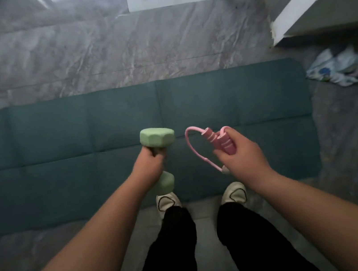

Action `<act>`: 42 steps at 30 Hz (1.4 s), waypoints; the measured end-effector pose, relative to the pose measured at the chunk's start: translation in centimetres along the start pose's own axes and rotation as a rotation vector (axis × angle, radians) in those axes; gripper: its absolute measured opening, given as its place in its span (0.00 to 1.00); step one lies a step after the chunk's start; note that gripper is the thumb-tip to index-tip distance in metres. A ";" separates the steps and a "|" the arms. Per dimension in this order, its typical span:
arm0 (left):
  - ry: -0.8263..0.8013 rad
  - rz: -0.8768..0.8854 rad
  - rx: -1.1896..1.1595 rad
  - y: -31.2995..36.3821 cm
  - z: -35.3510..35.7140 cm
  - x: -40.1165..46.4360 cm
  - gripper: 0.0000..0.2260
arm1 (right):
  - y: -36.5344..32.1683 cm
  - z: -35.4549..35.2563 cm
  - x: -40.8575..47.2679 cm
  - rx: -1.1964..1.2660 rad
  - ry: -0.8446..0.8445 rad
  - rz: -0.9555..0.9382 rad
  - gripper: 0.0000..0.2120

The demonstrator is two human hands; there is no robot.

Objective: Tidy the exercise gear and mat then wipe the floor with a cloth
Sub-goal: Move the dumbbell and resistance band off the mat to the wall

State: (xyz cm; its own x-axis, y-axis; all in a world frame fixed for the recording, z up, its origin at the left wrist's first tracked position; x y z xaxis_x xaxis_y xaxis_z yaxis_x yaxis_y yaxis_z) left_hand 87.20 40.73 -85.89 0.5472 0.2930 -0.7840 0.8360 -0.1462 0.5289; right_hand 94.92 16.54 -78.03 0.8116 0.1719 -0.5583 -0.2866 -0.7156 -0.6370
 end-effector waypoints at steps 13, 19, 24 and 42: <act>-0.242 0.136 -0.160 20.6 -2.1 -38.6 0.07 | -12.1 -19.1 -31.4 0.533 0.333 0.123 0.14; -0.344 0.263 -0.100 24.7 4.5 -48.7 0.07 | -7.8 -25.6 -41.2 0.673 0.434 0.161 0.13; -0.453 0.279 -0.137 23.8 14.7 -57.0 0.08 | -0.3 -31.3 -51.2 0.779 0.602 0.118 0.06; -0.984 0.468 0.287 18.6 54.7 -86.4 0.04 | 29.2 -46.9 -87.3 1.047 1.222 0.300 0.06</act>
State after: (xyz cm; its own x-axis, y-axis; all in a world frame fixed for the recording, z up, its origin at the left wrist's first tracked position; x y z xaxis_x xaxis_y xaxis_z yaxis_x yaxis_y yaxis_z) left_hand 57.69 -39.05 -26.08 0.4972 -0.7015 -0.5105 0.4489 -0.2955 0.8433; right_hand 39.53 -51.11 -23.01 0.4175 -0.8510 -0.3184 -0.2860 0.2096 -0.9350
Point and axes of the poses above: each hand's wrist, its own x-axis towards the middle knuckle, its own z-axis out of the palm, y = z × x, the point moved 9 cm from there along x, towards the middle knuckle, and after that the axes turned 1 degree about -x, right-handed, at the moved point
